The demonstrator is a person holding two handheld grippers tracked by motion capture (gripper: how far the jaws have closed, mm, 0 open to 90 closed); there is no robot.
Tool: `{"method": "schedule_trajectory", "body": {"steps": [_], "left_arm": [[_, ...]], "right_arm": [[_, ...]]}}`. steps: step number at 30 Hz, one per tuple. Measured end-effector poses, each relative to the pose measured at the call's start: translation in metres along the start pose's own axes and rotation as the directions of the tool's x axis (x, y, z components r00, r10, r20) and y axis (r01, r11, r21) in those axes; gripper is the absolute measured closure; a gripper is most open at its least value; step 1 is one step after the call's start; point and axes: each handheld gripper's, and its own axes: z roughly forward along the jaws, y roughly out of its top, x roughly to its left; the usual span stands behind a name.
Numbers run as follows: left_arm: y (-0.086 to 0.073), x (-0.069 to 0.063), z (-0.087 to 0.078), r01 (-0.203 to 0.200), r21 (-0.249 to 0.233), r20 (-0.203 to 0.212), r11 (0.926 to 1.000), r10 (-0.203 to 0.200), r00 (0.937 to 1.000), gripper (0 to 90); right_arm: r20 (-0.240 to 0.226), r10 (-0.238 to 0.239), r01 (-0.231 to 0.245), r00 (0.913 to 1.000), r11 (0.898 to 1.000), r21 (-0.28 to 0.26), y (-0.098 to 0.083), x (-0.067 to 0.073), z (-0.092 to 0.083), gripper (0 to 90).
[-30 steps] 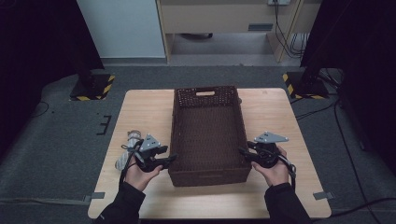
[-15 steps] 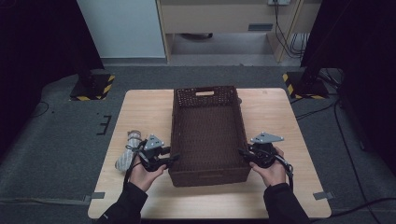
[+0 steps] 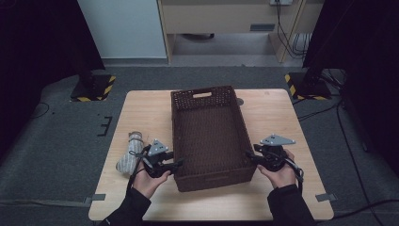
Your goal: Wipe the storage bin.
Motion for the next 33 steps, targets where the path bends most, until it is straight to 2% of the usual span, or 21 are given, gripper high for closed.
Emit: {"method": "schedule_trajectory", "body": {"steps": [2, 5, 12, 19, 21, 22, 26, 30, 33], "left_arm": [[0.001, 0.001, 0.0, -0.005, 0.006, 0.008, 1.0, 0.005, 1.0, 49.2], [0.002, 0.005, -0.001, -0.003, 0.008, 0.037, 1.0, 0.002, 0.9993, 47.6], [0.005, 0.002, -0.001, 0.004, 0.019, 0.05, 0.9998, -0.005, 0.9987, 44.9], [0.005, -0.004, -0.002, -0.004, 0.022, -0.009, 0.9998, 0.004, 1.0, 44.4], [0.005, -0.006, -0.002, -0.038, 0.003, -0.055, 0.9993, 0.038, 0.9978, 39.8], [0.005, -0.007, -0.002, -0.043, 0.003, -0.056, 0.9991, 0.043, 0.9975, 39.4], [0.007, -0.003, 0.0, -0.05, -0.006, -0.035, 0.9987, 0.049, 0.9982, 38.0], [0.011, 0.003, 0.002, -0.026, -0.023, 0.001, 0.9994, 0.026, 0.9997, 35.0], [0.012, 0.003, 0.007, -0.026, -0.022, 0.013, 0.9994, 0.027, 0.9996, 36.2]], "right_arm": [[-0.03, 0.018, -0.018, 0.9994, 1.0, -0.003, -0.003, 0.001, 0.002, 66.1], [-0.011, 0.001, -0.001, 0.9999, 1.0, 0.017, 0.0, 0.002, 0.004, 68.2], [0.006, 0.006, -0.006, 1.0, 1.0, -0.009, 0.002, -0.004, 0.01, 71.3], [0.035, -0.01, 0.01, 0.9993, 1.0, -0.004, 0.003, -0.003, 0.012, 71.9], [0.035, -0.011, 0.011, 0.9993, 1.0, -0.005, 0.003, -0.003, 0.011, 71.8], [0.035, -0.011, 0.011, 0.9993, 1.0, -0.005, 0.003, -0.003, 0.011, 71.8], [0.044, -0.017, 0.017, 0.9989, 1.0, -0.001, 0.004, -0.003, 0.012, 72.6], [0.054, -0.021, 0.022, 0.9983, 1.0, -0.019, 0.006, -0.012, 0.017, 74.8], [0.063, -0.017, 0.019, 0.9979, 0.999, -0.031, 0.006, -0.015, 0.019, 74.3]]}}
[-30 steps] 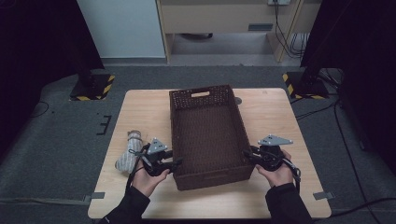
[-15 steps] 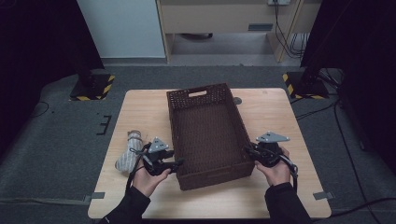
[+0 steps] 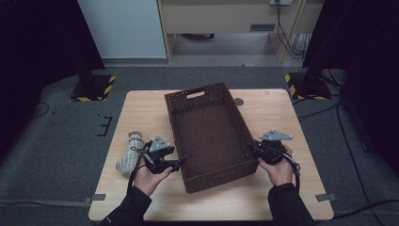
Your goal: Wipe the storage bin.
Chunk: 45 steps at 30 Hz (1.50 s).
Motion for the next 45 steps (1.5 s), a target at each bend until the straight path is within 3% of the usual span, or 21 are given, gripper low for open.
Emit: {"method": "schedule_trajectory", "body": {"steps": [4, 9, 12, 15, 17, 20, 27, 31, 36, 41, 43, 45], "left_arm": [[-0.001, -0.004, 0.003, -0.008, 0.008, -0.018, 0.9999, 0.008, 0.9998, 36.3], [-0.003, -0.007, 0.003, 0.017, -0.008, -0.022, 0.9998, -0.017, 0.9996, 37.8], [-0.004, -0.01, 0.002, 0.021, -0.01, -0.026, 0.9997, -0.021, 0.9995, 37.6], [-0.003, -0.01, 0.001, 0.01, -0.008, -0.023, 0.9999, -0.011, 0.9997, 37.4], [-0.001, -0.009, -0.001, 0.006, -0.021, -0.01, 0.9998, -0.006, 0.9999, 37.7], [0.003, -0.006, -0.005, -0.004, -0.051, -0.027, 0.9987, 0.002, 0.9996, 40.1], [0.007, 0.005, 0.007, 0.011, -0.046, -0.006, 0.9989, -0.012, 0.9999, 38.2], [0.007, 0.003, 0.011, 0.005, -0.045, -0.019, 0.999, -0.006, 0.9998, 37.0], [0.005, 0.0, 0.011, 0.026, -0.055, -0.028, 0.9982, -0.027, 0.9992, 38.2], [0.003, -0.009, 0.009, 0.021, -0.062, -0.035, 0.9979, -0.023, 0.9991, 40.0], [0.004, -0.01, 0.008, 0.013, -0.055, -0.024, 0.9984, -0.015, 0.9996, 39.7], [0.007, -0.008, 0.005, -0.005, -0.046, -0.004, 0.9989, 0.005, 1.0, 41.3]], "right_arm": [[0.007, -0.006, 0.006, 1.0, 1.0, -0.014, 0.002, 0.001, -0.005, 68.2], [0.004, 0.002, -0.002, 1.0, 1.0, -0.018, 0.004, 0.004, -0.02, 62.3], [0.021, 0.022, -0.023, 0.9995, 1.0, 0.01, 0.0, 0.005, -0.022, 65.1], [0.03, 0.024, -0.026, 0.9993, 0.999, 0.044, -0.004, 0.002, -0.018, 75.7], [0.016, 0.046, -0.047, 0.9988, 0.998, 0.041, -0.005, 0.0, -0.016, 77.5], [0.037, 0.027, -0.028, 0.999, 0.999, 0.04, -0.003, -0.002, -0.013, 79.1], [0.052, 0.029, -0.03, 0.9982, 1.0, 0.01, -0.003, -0.012, -0.007, 79.9], [0.052, 0.031, -0.031, 0.9982, 1.0, -0.001, -0.003, -0.014, -0.008, 73.3], [0.044, 0.058, -0.057, 0.9974, 0.998, -0.028, 0.0, -0.013, -0.02, 61.8], [0.068, 0.07, -0.07, 0.9953, 0.998, 0.001, -0.004, -0.013, -0.021, 66.8], [0.055, 0.086, -0.086, 0.9948, 0.996, -0.003, -0.005, -0.016, -0.02, 73.6], [0.07, 0.08, -0.08, 0.9943, 0.997, -0.001, -0.003, -0.017, -0.018, 76.6]]}}
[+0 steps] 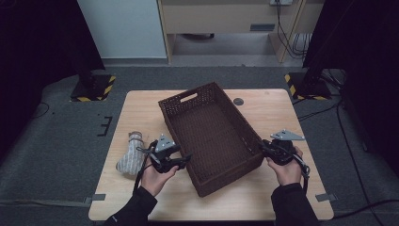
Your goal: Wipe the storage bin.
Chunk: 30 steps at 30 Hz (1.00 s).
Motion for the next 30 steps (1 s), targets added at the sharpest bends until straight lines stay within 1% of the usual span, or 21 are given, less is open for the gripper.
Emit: {"method": "schedule_trajectory", "body": {"steps": [1, 3, 5, 6, 8, 9, 11, 13, 14, 15, 17, 18, 21, 24, 26, 28, 30], "left_arm": [[0.002, 0.002, -0.002, 0.003, -0.006, -0.001, 1.0, -0.003, 1.0, 42.6], [0.005, 0.008, -0.005, 0.004, -0.024, -0.012, 0.9997, -0.004, 0.9999, 41.6], [0.007, 0.015, -0.007, 0.025, -0.036, -0.019, 0.999, -0.026, 0.9995, 40.0], [0.007, 0.017, -0.007, 0.028, -0.035, -0.016, 0.999, -0.028, 0.9995, 40.0], [0.005, 0.019, -0.004, 0.028, -0.029, -0.008, 0.9992, -0.028, 0.9996, 40.0], [0.004, 0.019, -0.001, 0.025, -0.018, -0.006, 0.9995, -0.025, 0.9997, 40.0], [0.002, 0.019, 0.0, 0.033, -0.035, -0.002, 0.9988, -0.033, 0.9994, 40.7], [0.003, 0.019, -0.001, 0.035, -0.03, 0.005, 0.9989, -0.035, 0.9994, 41.9], [0.002, 0.019, -0.001, 0.031, -0.033, 0.006, 0.999, -0.03, 0.9995, 42.7], [0.002, 0.019, -0.001, 0.028, -0.033, 0.007, 0.999, -0.028, 0.9996, 43.3], [0.002, 0.017, -0.001, 0.025, -0.034, 0.012, 0.9991, -0.025, 0.9996, 45.0], [0.002, 0.017, -0.001, 0.028, -0.037, 0.012, 0.9989, -0.027, 0.9995, 46.1], [0.002, 0.015, -0.001, 0.019, -0.035, 0.015, 0.9992, -0.019, 0.9997, 47.8], [0.002, 0.013, 0.0, 0.02, -0.036, 0.026, 0.9992, -0.019, 0.9995, 47.9], [0.002, 0.012, 0.001, 0.02, -0.036, 0.033, 0.9991, -0.019, 0.9993, 47.9], [0.002, 0.01, 0.001, 0.017, -0.036, 0.037, 0.9992, -0.015, 0.9992, 47.9], [0.002, 0.009, 0.002, 0.011, -0.035, 0.038, 0.9993, -0.01, 0.9992, 47.8]], "right_arm": [[0.007, -0.002, 0.002, 1.0, 1.0, -0.002, 0.001, 0.0, 0.001, 77.3], [0.023, -0.014, 0.014, 0.9996, 1.0, 0.001, 0.003, -0.001, 0.003, 78.0], [0.03, -0.019, 0.019, 0.9994, 1.0, -0.01, 0.003, -0.004, 0.006, 78.3], [0.028, -0.006, 0.006, 0.9996, 1.0, -0.018, 0.003, -0.007, 0.007, 78.3], [0.031, -0.003, 0.004, 0.9995, 1.0, -0.03, 0.004, -0.011, 0.01, 77.6], [0.038, -0.007, 0.009, 0.9993, 0.999, -0.034, 0.004, -0.012, 0.011, 77.0], [0.046, -0.006, 0.007, 0.9989, 0.999, -0.033, 0.004, -0.012, 0.011, 75.2], [0.049, -0.007, 0.009, 0.9988, 0.999, -0.039, 0.005, -0.011, 0.009, 70.0], [0.039, -0.005, 0.007, 0.9992, 0.999, -0.047, 0.006, -0.01, 0.007, 66.2], [0.031, -0.001, 0.002, 0.9995, 0.999, -0.049, 0.007, -0.009, 0.006, 64.2], [0.028, -0.009, 0.011, 0.9996, 0.998, -0.06, 0.008, -0.006, 0.001, 60.5], [0.016, 0.002, -0.001, 0.9999, 0.999, -0.054, 0.008, -0.004, -0.002, 57.0], [0.024, 0.002, -0.001, 0.9997, 0.998, -0.058, 0.008, -0.002, -0.008, 53.8], [0.017, 0.029, -0.028, 0.9994, 0.997, -0.066, 0.008, -0.002, -0.016, 52.5], [0.026, 0.035, -0.033, 0.9991, 0.997, -0.066, 0.007, 0.0, -0.021, 52.6], [0.023, 0.052, -0.051, 0.9984, 0.998, -0.045, 0.005, 0.003, -0.023, 51.8], [0.023, 0.054, -0.054, 0.9983, 0.998, -0.026, 0.003, 0.004, -0.022, 51.3]]}}
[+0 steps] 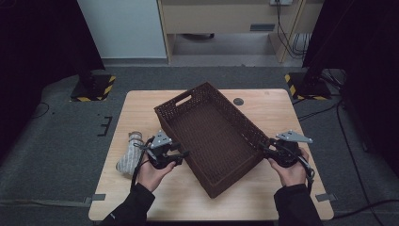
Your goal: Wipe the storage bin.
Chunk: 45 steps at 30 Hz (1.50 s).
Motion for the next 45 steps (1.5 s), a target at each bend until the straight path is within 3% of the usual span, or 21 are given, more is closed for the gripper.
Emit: {"method": "schedule_trajectory", "body": {"steps": [7, 15, 19, 22, 24, 35, 38, 42, 45], "left_arm": [[0.001, -0.001, 0.0, -0.011, 0.017, 0.01, 0.9998, 0.01, 0.9999, 40.9], [0.005, 0.012, -0.013, 0.022, -0.017, -0.012, 0.9996, -0.022, 0.9997, 37.7], [0.007, 0.022, -0.021, 0.041, -0.032, -0.033, 0.9986, -0.042, 0.9986, 36.9], [0.007, 0.028, -0.024, 0.052, -0.035, -0.045, 0.9981, -0.053, 0.9976, 35.7], [0.006, 0.03, -0.026, 0.055, -0.036, -0.052, 0.9979, -0.056, 0.997, 34.7], [0.002, 0.051, -0.032, 0.094, -0.031, -0.097, 0.9951, -0.096, 0.9906, 33.0], [0.001, 0.056, -0.034, 0.102, -0.037, -0.111, 0.9941, -0.106, 0.9881, 32.6], [0.001, 0.063, -0.038, 0.112, -0.047, -0.129, 0.9926, -0.117, 0.9847, 32.0], [0.001, 0.066, -0.039, 0.114, -0.049, -0.14, 0.9923, -0.119, 0.983, 31.8]], "right_arm": [[0.03, 0.026, -0.025, 0.9992, 1.0, -0.008, -0.002, -0.002, 0.007, 52.0], [0.057, 0.044, -0.042, 0.9974, 0.998, -0.037, -0.001, -0.011, 0.017, 50.5], [0.04, 0.016, -0.014, 0.9991, 0.999, -0.037, 0.0, -0.005, 0.013, 46.7], [0.029, 0.023, -0.023, 0.9993, 1.0, -0.018, -0.002, 0.003, 0.013, 41.1], [0.043, 0.02, -0.019, 0.9989, 1.0, -0.017, -0.003, 0.006, 0.016, 38.8], [0.046, 0.033, -0.031, 0.9984, 0.999, -0.042, -0.001, -0.012, 0.027, 43.7], [0.053, 0.026, -0.023, 0.9983, 0.999, -0.049, 0.0, -0.007, 0.022, 41.2], [0.028, 0.029, -0.028, 0.9992, 0.999, -0.023, -0.004, 0.003, 0.022, 37.0], [0.031, 0.027, -0.027, 0.9992, 0.999, -0.024, -0.004, 0.002, 0.024, 38.0]]}}
